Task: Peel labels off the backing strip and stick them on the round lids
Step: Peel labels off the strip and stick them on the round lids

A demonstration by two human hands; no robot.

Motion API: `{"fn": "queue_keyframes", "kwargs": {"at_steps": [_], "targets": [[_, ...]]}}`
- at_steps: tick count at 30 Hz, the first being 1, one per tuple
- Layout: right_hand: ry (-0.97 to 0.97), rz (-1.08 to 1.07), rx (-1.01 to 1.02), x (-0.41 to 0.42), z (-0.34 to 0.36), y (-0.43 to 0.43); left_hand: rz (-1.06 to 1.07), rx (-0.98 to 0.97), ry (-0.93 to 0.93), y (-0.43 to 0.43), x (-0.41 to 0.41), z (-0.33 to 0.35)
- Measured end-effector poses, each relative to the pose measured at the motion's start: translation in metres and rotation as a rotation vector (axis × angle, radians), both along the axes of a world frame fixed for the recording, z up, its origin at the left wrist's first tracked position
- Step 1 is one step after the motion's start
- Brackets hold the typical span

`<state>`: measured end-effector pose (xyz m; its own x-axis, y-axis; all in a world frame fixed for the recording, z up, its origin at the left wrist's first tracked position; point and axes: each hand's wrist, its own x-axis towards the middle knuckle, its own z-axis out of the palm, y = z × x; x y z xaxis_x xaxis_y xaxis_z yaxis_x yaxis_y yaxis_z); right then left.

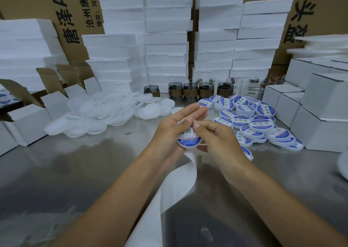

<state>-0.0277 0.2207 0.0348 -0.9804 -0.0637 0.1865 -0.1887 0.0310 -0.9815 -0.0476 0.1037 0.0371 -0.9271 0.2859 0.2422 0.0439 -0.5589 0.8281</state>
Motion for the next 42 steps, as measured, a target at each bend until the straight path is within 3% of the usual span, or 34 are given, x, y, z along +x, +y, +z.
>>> {"fn": "queue_keyframes", "kwargs": {"at_steps": [6, 15, 22, 27, 35, 42], "targets": [[0.019, 0.035, -0.019, 0.0, 0.0, 0.001, 0.015, -0.003, 0.017, -0.002, -0.001, 0.0], [0.079, -0.197, -0.161, -0.005, -0.001, 0.005, 0.29, -0.411, 0.11, 0.001, -0.004, -0.01], [0.097, -0.177, -0.09, -0.002, -0.001, 0.003, 0.339, -0.412, 0.097, 0.001, -0.002, -0.008], [0.125, -0.253, -0.158, -0.004, -0.003, 0.004, 0.294, -0.445, 0.117, 0.004, 0.0, -0.006], [0.302, -0.321, -0.071, -0.004, -0.004, 0.005, 0.338, -0.467, 0.127, 0.003, 0.001, -0.006], [0.28, -0.327, -0.1, -0.005, -0.005, 0.007, 0.292, -0.498, 0.147, 0.004, 0.005, -0.005]]}}
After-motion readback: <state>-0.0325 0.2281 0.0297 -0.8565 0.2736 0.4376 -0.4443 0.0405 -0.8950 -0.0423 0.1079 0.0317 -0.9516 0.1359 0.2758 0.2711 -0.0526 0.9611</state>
